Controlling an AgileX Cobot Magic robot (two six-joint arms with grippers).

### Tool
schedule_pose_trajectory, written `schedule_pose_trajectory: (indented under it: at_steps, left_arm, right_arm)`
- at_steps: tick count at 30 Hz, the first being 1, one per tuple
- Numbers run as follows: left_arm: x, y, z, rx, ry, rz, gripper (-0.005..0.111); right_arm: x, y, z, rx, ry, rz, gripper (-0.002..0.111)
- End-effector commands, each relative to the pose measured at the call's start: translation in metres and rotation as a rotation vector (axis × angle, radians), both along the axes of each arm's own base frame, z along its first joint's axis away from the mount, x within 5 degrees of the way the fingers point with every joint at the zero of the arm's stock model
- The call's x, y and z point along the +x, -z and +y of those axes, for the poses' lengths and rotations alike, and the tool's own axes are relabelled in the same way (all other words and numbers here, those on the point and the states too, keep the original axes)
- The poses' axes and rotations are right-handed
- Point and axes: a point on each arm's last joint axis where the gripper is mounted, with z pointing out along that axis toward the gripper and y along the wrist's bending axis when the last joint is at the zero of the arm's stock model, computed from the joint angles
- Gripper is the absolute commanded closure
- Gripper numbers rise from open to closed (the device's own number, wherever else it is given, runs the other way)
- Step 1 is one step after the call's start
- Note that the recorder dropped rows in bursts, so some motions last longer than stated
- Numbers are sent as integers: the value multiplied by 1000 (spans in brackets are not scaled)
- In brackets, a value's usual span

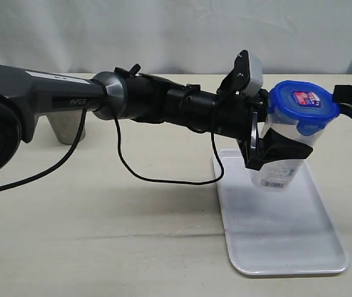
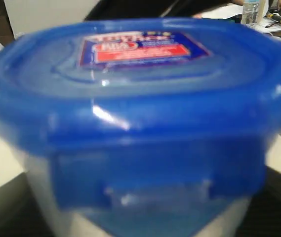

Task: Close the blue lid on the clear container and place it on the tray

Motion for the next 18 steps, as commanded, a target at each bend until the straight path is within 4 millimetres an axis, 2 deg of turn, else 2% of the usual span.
schedule_pose_trajectory:
  at_steps: [1,13,18]
  left_arm:
    - [-1,3,-3,-18,16,-13,107]
    - [6,8,-1,35,-64,1,107]
    - [4,14,0,104,-32,-38,107]
  right_arm:
    - [-2,-3,6,32,-63,-18,104]
    - [0,-3,1,-15,-16,-39,104]
    - [5,-13,-2,-26,10,-75,104]
